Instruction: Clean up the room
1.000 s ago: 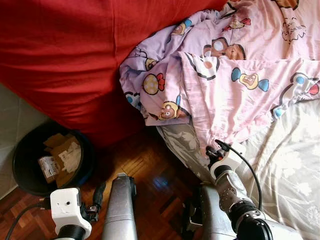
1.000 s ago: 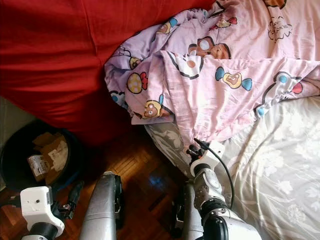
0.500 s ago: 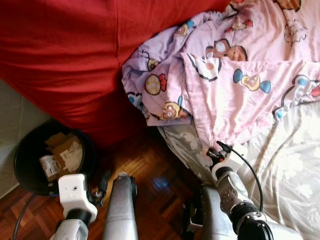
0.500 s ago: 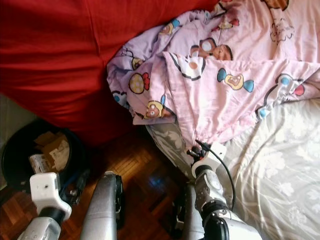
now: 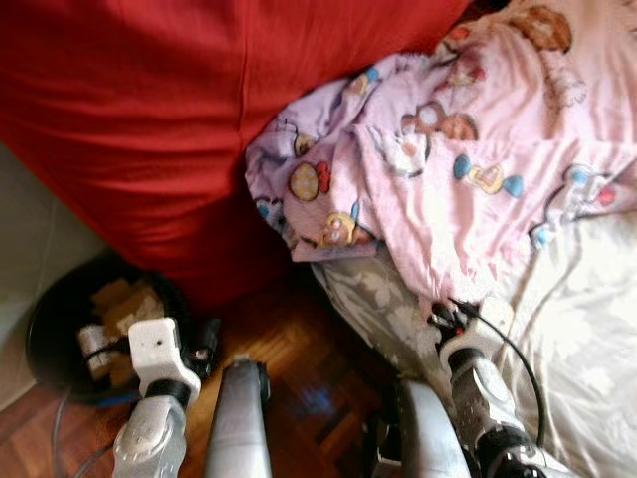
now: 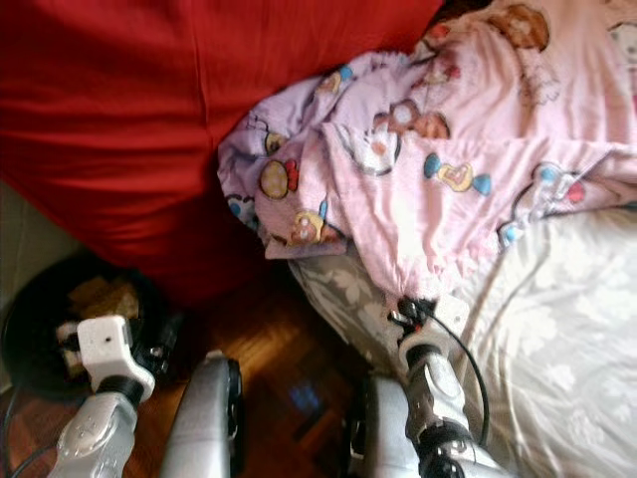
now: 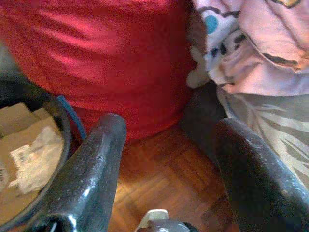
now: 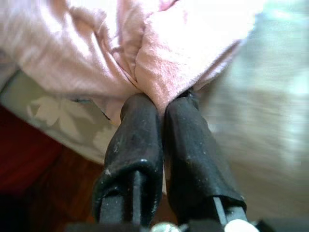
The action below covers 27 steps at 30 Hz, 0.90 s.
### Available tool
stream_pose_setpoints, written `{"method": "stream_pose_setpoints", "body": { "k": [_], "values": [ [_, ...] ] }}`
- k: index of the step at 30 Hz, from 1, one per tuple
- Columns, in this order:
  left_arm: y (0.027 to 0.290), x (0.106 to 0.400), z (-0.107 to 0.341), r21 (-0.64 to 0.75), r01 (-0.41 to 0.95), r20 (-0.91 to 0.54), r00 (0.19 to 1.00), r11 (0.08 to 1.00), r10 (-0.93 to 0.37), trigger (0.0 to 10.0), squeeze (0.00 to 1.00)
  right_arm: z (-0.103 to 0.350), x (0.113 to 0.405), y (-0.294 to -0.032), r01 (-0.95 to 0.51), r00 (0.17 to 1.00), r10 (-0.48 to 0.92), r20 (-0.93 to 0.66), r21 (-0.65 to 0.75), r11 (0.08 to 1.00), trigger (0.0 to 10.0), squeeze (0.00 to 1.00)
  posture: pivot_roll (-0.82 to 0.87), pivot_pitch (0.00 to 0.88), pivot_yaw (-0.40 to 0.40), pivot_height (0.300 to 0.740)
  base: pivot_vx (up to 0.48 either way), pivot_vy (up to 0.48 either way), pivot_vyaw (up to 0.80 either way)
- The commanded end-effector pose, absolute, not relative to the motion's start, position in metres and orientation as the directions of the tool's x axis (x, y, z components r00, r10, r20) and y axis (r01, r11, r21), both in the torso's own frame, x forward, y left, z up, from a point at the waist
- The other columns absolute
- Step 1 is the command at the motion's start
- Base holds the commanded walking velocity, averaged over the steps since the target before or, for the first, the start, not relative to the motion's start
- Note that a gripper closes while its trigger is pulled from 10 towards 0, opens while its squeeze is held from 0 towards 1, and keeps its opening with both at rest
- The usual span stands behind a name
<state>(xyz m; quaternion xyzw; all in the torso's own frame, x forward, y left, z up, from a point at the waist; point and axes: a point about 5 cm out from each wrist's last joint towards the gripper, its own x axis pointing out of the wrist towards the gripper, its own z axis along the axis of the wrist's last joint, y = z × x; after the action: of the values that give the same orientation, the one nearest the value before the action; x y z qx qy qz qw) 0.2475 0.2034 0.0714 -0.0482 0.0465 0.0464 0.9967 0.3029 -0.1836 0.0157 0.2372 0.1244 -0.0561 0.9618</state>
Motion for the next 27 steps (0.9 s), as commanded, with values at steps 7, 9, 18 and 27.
{"method": "stream_pose_setpoints", "body": {
  "k": [7, 9, 18, 27],
  "values": [
    [0.215, 0.242, 0.044, -0.108, -0.160, -0.179, 0.974, 0.981, 0.139, 10.0, 0.00, 0.002, 0.282, -0.184, 0.152, 0.964, -0.053, -0.259, 0.379, 0.913, 10.0, 0.00, 0.05, 0.117, -0.041, 0.635, 0.000, 0.000, 0.00],
    [0.214, 0.246, 0.043, -0.113, -0.161, -0.176, 0.975, 0.980, 0.139, 10.0, 0.00, 0.003, 0.282, -0.184, 0.147, 0.965, -0.052, -0.259, 0.364, 0.920, 10.0, 0.00, 0.04, 0.103, -0.040, 0.645, 0.000, 0.000, 0.00],
    [0.219, 0.249, 0.025, -0.107, -0.186, -0.212, 0.964, 0.977, 0.161, 10.0, 0.00, 0.009, 0.289, -0.184, 0.127, 0.968, -0.041, -0.247, 0.342, 0.931, 10.0, 0.00, 0.05, 0.050, -0.037, 0.675, 0.000, 0.000, 0.00],
    [0.235, 0.225, -0.012, -0.063, -0.244, -0.361, 0.910, 0.968, 0.206, 10.0, 0.00, 0.008, 0.290, -0.179, 0.106, 0.969, -0.022, -0.246, 0.335, 0.936, 10.0, 0.00, 0.04, 0.008, -0.022, 0.720, 0.000, 0.000, 0.00]
  ]
}}
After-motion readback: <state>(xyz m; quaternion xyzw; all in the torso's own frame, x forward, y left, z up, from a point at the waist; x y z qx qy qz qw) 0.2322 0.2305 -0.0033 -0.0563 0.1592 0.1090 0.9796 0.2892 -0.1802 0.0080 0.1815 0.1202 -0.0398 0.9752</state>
